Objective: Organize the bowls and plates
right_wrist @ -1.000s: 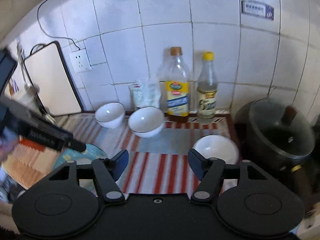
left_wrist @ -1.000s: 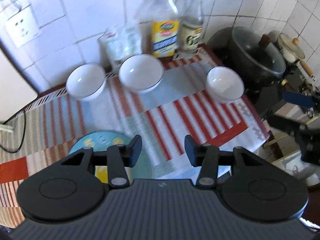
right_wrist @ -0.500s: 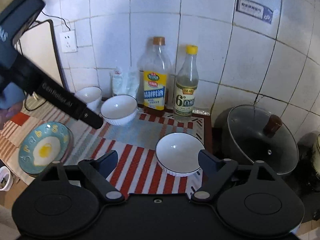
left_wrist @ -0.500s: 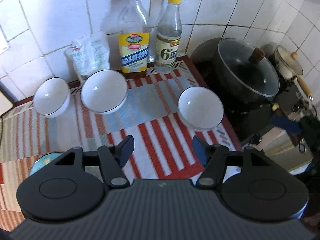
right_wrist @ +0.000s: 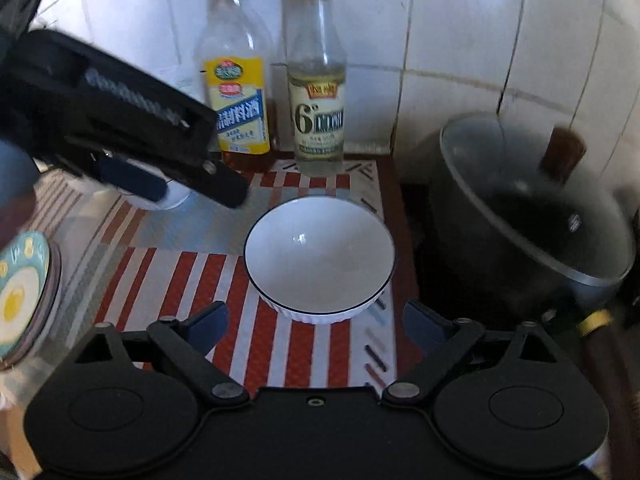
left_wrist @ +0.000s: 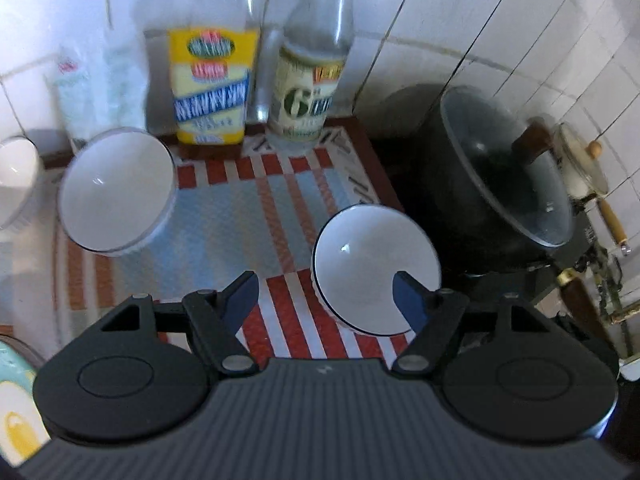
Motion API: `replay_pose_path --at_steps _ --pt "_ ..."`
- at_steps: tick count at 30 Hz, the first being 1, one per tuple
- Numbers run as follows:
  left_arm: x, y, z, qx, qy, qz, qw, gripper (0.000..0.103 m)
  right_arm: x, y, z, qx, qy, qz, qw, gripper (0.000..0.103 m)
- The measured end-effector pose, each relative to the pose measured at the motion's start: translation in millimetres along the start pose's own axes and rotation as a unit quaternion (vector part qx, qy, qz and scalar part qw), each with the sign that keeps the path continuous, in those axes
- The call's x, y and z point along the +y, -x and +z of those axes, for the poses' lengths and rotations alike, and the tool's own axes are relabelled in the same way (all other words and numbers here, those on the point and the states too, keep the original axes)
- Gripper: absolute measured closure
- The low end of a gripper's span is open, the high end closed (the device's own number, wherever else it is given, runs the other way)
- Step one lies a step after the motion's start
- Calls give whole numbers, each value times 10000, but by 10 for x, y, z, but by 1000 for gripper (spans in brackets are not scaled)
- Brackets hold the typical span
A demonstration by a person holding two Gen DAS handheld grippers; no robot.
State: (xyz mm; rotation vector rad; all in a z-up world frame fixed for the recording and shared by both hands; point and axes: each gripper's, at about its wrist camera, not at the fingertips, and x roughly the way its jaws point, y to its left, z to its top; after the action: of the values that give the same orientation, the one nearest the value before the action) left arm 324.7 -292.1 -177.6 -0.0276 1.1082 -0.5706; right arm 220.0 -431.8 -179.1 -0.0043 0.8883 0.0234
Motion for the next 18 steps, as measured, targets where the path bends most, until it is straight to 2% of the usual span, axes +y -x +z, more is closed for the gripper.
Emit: replay_pose_path --at_steps 4,6,7,9,12,15,18 --pt "47 -388 -7 416 -3 -202 9989 48 -59 -331 -70 249 -15 -181 9995 6" --pt "51 -543 4 614 9 -98 9981 60 -92 -463 -72 382 102 -324 9987 6" --pt "52 -589 17 646 -7 -103 9979 62 -115 -493 -69 403 94 -314 9986 6" --pt "57 -644 40 650 -36 -118 9978 76 -147 -541 -44 407 66 -254 9988 6" --pt "92 -716 62 651 -28 -15 9979 86 -124 -614 -30 396 269 -74 9988 6" --pt "164 -776 81 634 94 -83 9979 90 -64 -701 -38 408 708 -222 9964 6" --pt "226 -805 78 646 176 -120 9977 96 -84 -760 -15 425 832 -67 9956 6"
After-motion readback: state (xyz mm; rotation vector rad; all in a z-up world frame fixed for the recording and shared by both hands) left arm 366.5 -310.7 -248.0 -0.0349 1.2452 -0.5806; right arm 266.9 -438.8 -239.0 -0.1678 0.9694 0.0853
